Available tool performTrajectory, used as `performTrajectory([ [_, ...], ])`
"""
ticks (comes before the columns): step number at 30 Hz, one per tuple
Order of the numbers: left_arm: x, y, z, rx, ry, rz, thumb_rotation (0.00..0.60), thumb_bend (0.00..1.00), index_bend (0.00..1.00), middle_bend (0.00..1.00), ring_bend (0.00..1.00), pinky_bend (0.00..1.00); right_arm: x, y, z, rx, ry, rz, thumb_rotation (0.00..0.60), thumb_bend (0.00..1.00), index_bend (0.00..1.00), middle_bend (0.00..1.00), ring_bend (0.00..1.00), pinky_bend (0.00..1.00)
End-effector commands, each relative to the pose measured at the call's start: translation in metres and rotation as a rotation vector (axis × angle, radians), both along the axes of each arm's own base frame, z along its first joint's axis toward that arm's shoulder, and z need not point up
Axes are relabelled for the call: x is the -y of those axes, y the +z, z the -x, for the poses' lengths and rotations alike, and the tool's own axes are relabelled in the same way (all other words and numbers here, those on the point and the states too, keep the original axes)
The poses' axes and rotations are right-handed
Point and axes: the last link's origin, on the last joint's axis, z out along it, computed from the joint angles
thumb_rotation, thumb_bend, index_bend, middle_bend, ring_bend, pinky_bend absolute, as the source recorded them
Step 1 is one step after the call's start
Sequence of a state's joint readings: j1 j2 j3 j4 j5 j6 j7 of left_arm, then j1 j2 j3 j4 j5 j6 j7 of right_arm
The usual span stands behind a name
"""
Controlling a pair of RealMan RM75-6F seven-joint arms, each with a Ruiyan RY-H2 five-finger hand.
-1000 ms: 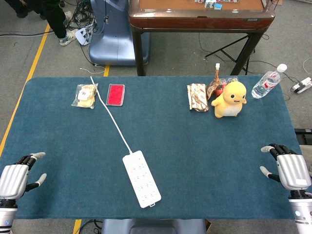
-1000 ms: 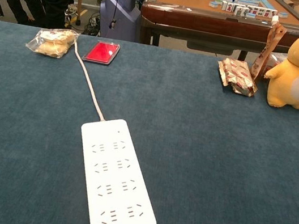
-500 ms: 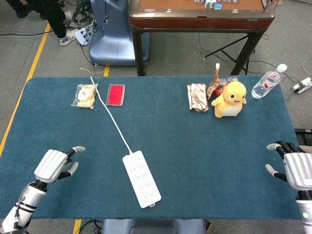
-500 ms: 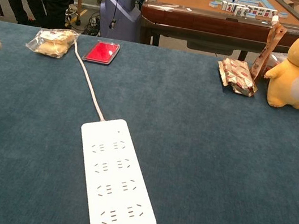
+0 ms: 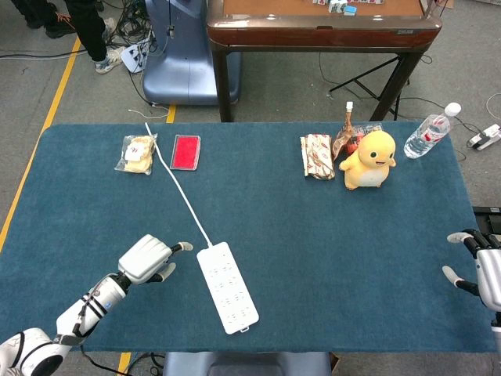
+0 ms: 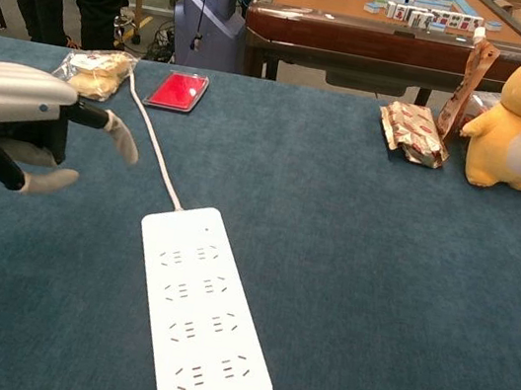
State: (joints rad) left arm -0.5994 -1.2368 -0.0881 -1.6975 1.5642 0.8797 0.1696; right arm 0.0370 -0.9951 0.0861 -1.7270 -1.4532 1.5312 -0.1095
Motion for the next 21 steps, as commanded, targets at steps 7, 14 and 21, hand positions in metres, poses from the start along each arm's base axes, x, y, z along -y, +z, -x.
performTrajectory([
  [7,-0.009,-0.017,-0.011,-0.042,0.026,0.029,0.6,0.52,0.28,1.0,1.0,1.0,0.004,-0.003,0.003,0.004,0.003,-0.013,0.6,0.13,0.39,0.37,0.34,0.51],
  [14,-0.007,-0.023,-0.015,-0.071,0.027,0.046,0.6,0.52,0.28,1.0,1.0,1.0,0.005,-0.004,0.003,0.009,0.004,-0.018,0.6,0.13,0.39,0.37,0.34,0.51],
  [21,-0.002,-0.032,-0.022,-0.064,0.031,0.072,0.6,0.52,0.27,1.0,1.0,1.0,0.006,-0.004,0.002,0.007,0.006,-0.017,0.6,0.13,0.39,0.37,0.34,0.51],
])
